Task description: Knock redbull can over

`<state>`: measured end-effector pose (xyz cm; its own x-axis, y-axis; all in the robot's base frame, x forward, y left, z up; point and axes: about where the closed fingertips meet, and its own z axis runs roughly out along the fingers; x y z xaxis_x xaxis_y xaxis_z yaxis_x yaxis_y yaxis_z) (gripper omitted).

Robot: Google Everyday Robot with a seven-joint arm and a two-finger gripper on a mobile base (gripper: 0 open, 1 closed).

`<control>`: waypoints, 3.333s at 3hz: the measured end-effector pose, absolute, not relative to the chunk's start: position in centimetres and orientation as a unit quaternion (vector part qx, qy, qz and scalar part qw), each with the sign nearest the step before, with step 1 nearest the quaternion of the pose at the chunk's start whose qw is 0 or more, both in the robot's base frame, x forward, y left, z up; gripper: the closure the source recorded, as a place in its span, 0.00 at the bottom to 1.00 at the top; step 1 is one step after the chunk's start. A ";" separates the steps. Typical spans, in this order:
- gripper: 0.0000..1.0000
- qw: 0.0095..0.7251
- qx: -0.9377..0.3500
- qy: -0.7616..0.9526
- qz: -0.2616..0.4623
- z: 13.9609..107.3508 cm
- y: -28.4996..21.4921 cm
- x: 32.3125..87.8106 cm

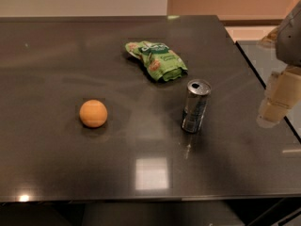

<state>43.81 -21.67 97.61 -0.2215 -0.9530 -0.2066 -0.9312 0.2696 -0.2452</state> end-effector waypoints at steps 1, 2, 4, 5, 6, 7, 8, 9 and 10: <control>0.00 0.159 -0.603 0.781 -0.034 97.6 -21.7 43.8; 0.00 0.171 -0.610 0.773 -0.010 97.6 -21.1 44.1; 0.00 0.211 -0.638 0.736 0.081 94.5 -17.3 46.2; 0.00 0.229 -0.648 0.719 0.106 92.6 -15.4 46.8; 0.00 0.246 -0.645 0.711 0.135 91.4 -13.9 47.2; 0.00 0.257 -0.637 0.707 0.166 90.6 -12.8 47.0; 0.18 0.265 -0.633 0.703 0.187 90.7 -12.0 46.7; 0.41 0.270 -0.631 0.699 0.199 90.9 -11.5 46.4; 0.64 0.265 -0.632 0.700 0.202 91.1 -11.3 46.4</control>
Offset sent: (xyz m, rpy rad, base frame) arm 0.0058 0.0113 -0.0045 0.1250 0.0479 0.0734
